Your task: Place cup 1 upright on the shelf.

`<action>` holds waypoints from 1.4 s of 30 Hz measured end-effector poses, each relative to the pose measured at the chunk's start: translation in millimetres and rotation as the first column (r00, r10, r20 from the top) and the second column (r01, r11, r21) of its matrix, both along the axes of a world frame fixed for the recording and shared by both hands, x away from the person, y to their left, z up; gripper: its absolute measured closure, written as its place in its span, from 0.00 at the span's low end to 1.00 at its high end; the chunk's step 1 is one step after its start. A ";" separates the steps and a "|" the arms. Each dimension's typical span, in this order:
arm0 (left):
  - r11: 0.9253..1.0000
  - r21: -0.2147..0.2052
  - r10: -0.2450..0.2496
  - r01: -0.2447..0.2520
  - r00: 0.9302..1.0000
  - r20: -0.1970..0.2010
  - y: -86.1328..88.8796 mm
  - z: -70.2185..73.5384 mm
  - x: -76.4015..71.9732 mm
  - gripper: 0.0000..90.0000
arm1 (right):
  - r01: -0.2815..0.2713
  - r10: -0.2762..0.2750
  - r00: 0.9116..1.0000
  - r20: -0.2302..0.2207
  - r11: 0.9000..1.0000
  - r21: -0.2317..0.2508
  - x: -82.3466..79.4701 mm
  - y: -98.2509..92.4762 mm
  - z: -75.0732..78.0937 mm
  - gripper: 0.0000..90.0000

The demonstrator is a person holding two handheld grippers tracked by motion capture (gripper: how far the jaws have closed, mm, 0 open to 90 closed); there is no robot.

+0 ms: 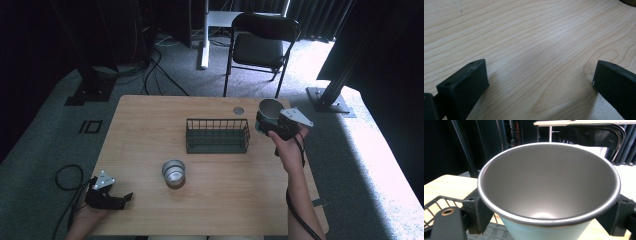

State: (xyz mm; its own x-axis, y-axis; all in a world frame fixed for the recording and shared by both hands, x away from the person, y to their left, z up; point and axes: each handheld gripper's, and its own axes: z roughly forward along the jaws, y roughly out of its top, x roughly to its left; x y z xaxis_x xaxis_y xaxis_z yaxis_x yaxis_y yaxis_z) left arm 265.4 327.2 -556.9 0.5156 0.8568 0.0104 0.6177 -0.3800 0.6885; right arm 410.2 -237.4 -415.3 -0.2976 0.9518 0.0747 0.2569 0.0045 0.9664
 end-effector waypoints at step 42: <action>1.000 0.000 0.000 0.000 1.000 0.000 0.0 0.0 0.0 0.01 | -0.115 0.117 0.990 -0.073 0.993 0.025 22.3 79.5 -41.1 0.16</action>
